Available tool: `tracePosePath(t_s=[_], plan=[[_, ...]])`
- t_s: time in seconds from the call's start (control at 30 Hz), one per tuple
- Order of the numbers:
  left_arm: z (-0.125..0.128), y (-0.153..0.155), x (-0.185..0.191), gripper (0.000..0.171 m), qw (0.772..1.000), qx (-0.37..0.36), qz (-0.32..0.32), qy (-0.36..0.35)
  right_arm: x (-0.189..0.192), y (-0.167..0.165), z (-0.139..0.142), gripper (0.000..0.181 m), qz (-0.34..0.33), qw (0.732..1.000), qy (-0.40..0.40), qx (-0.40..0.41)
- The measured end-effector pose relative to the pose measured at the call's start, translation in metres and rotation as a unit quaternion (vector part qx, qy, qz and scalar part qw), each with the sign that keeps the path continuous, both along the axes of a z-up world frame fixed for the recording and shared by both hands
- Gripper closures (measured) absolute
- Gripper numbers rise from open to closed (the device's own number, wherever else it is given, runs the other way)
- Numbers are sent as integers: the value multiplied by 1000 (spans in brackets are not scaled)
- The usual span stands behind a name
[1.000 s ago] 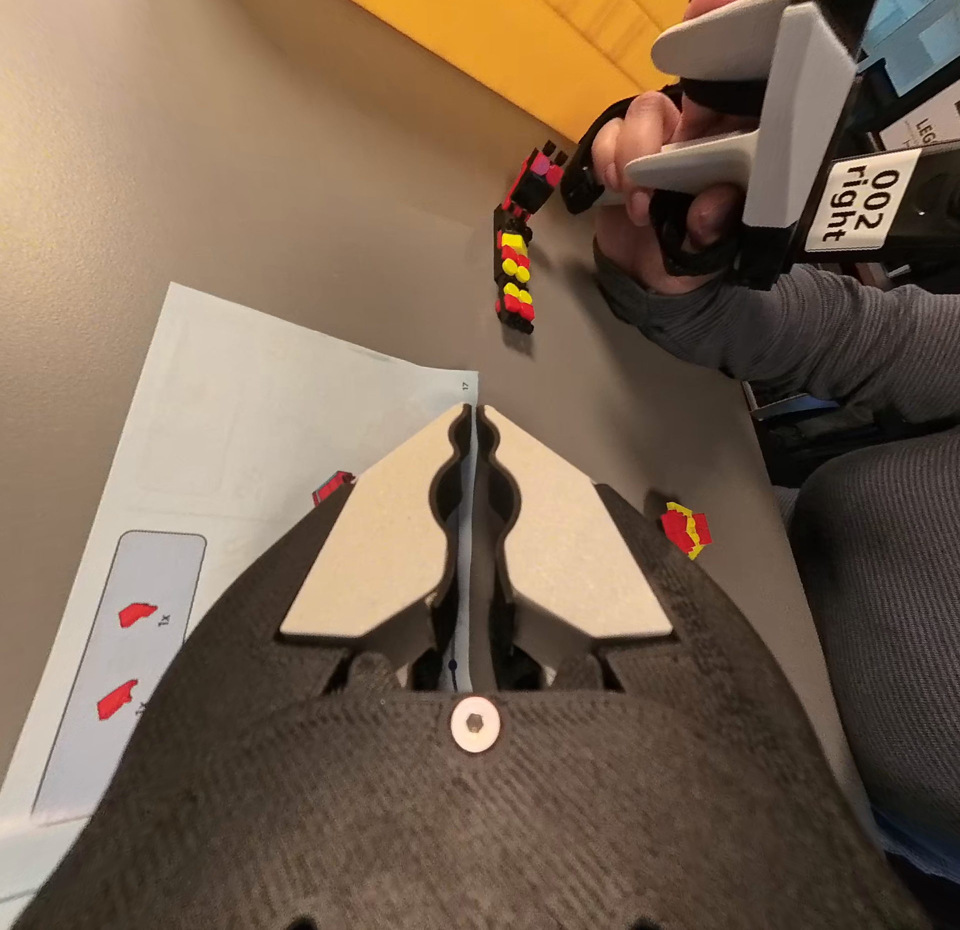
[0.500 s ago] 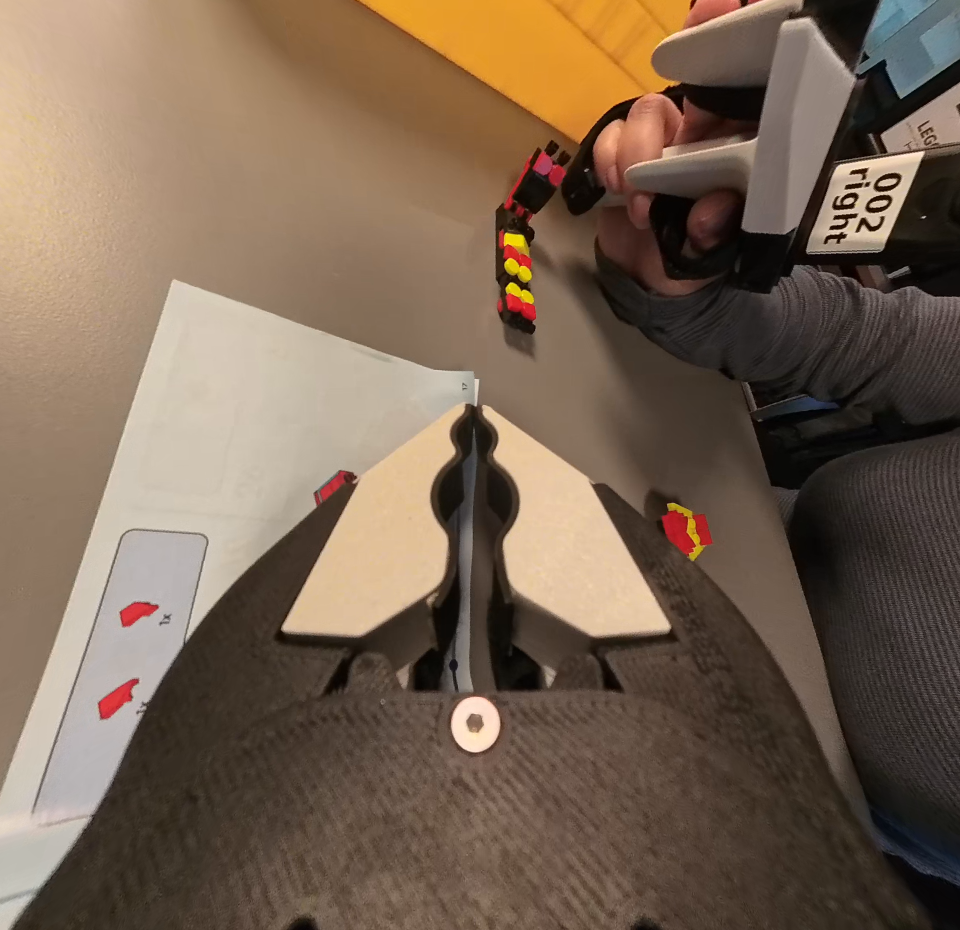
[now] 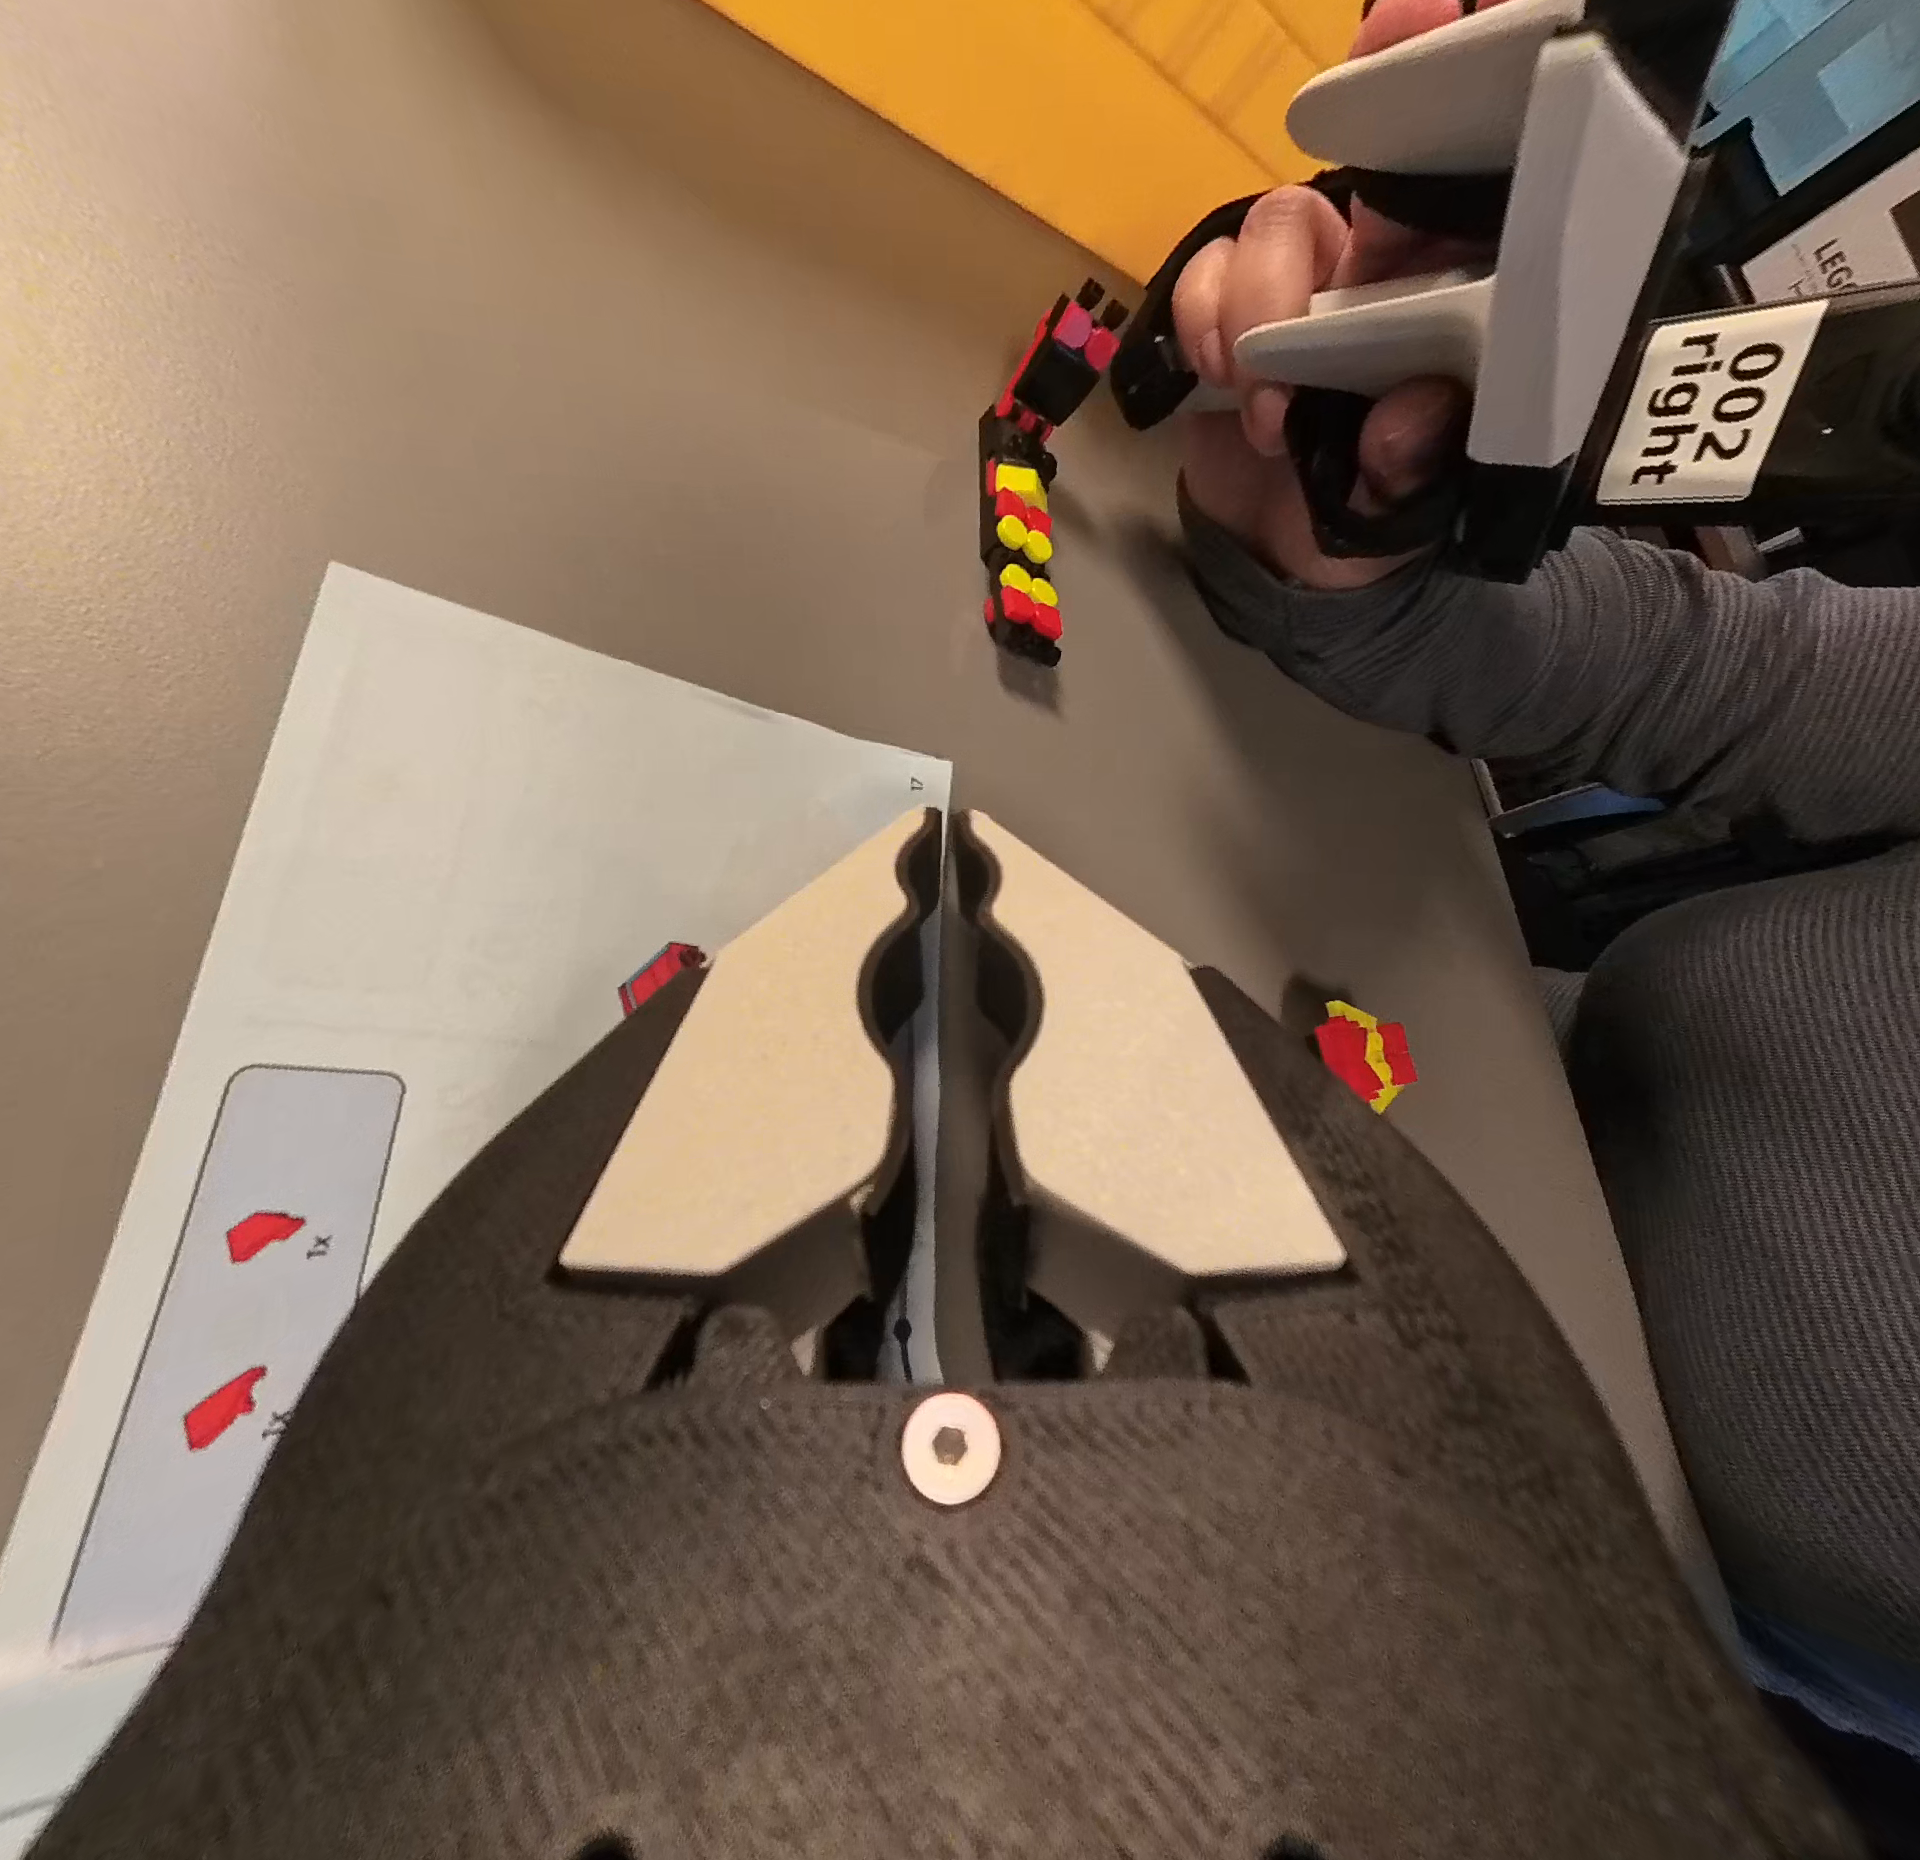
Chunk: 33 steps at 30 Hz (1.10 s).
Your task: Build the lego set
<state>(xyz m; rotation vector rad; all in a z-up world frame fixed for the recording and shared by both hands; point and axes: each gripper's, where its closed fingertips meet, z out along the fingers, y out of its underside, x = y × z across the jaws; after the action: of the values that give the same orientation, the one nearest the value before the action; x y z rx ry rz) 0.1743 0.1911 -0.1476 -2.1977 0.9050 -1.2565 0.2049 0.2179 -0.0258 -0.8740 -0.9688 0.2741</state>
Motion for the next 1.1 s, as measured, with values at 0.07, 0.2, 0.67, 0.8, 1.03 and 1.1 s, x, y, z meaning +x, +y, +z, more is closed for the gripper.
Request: tracePosePath(t_s=[0.07, 0.2, 0.67, 0.8, 1.03, 1.1], plan=[[1, -4, 2, 166, 1000, 14, -14, 2, 0, 0, 1, 170, -1, 1000, 0, 2], [0, -8, 8, 151, 990, 123, -36, 54, 2, 0, 2, 171, -3, 1000, 1, 8], [18, 14, 3, 146, 970, 236, 32, 58, 3, 0, 2, 171, -5, 1000, 0, 8], [27, 21, 0, 134, 943, 317, 61, 74, 3, 0, 2, 172, -4, 1000, 0, 7], [-5, 32, -2, 139, 946, 267, 62, 175, 2, 0, 1, 172, -4, 1000, -1, 6], [-8, 32, -2, 139, 945, 265, 60, 183, 2, 0, 1, 172, -4, 1000, -1, 6]])
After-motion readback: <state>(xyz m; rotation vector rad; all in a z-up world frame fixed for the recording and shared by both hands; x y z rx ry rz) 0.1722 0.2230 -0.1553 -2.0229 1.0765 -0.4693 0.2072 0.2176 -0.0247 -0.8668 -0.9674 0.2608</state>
